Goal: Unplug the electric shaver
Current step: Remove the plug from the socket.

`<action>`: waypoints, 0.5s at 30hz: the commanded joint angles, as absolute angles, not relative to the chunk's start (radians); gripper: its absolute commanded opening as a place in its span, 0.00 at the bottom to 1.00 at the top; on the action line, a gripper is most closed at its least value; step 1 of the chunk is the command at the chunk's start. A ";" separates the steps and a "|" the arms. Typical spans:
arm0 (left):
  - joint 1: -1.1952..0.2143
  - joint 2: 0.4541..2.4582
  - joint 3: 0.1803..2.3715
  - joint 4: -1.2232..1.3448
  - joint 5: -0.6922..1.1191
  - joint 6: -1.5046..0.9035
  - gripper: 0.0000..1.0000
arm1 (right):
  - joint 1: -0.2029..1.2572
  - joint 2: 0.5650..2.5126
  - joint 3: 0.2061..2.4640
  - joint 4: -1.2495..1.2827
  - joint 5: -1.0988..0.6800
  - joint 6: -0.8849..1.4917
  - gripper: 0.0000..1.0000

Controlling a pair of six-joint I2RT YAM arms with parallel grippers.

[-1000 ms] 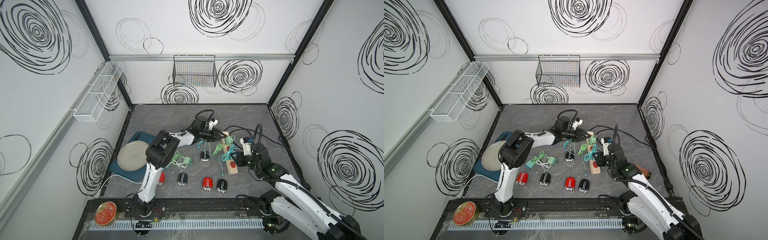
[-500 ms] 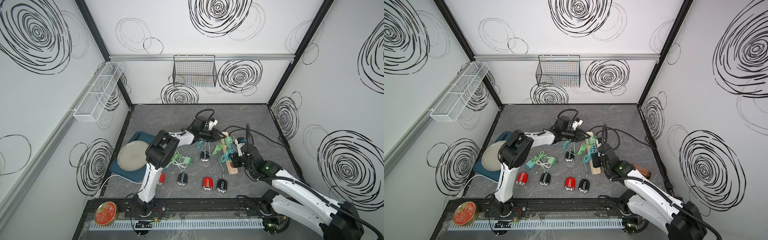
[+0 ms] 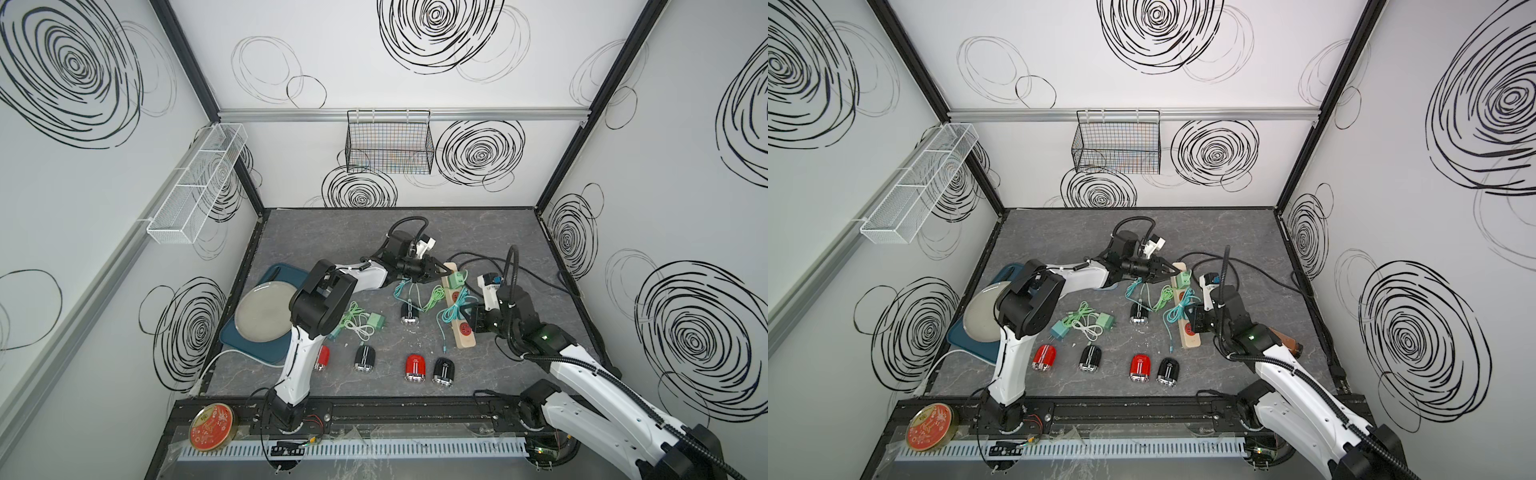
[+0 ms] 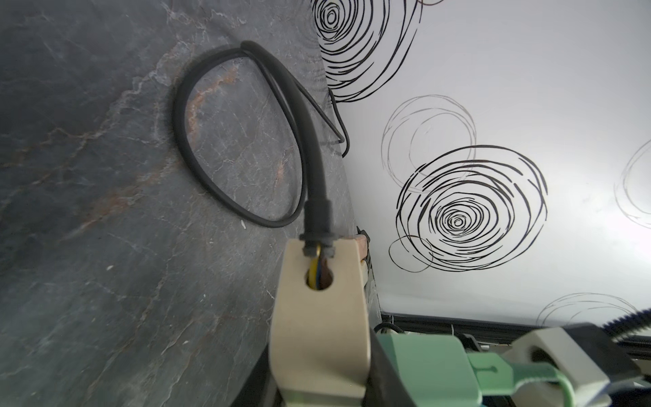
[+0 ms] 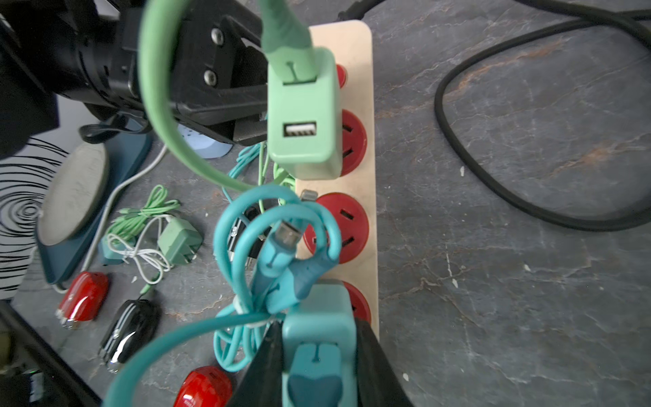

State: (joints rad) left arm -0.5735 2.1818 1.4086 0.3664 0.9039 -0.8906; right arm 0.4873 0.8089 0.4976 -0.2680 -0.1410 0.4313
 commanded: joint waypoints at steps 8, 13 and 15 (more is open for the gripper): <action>-0.515 2.196 1.374 0.396 0.799 -0.778 0.19 | 0.433 0.762 0.556 -0.210 -0.223 0.411 0.09; -0.517 2.198 1.381 0.381 0.786 -0.775 0.18 | 0.487 0.773 0.578 -0.237 -0.096 0.373 0.09; -0.518 2.199 1.389 0.367 0.782 -0.766 0.18 | 0.546 0.789 0.606 -0.286 0.040 0.358 0.09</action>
State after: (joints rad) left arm -0.5739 2.1750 1.4010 0.3759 0.9112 -0.8948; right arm 0.5007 0.8024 0.5053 -0.2924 -0.1272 0.3866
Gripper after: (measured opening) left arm 0.328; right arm 0.279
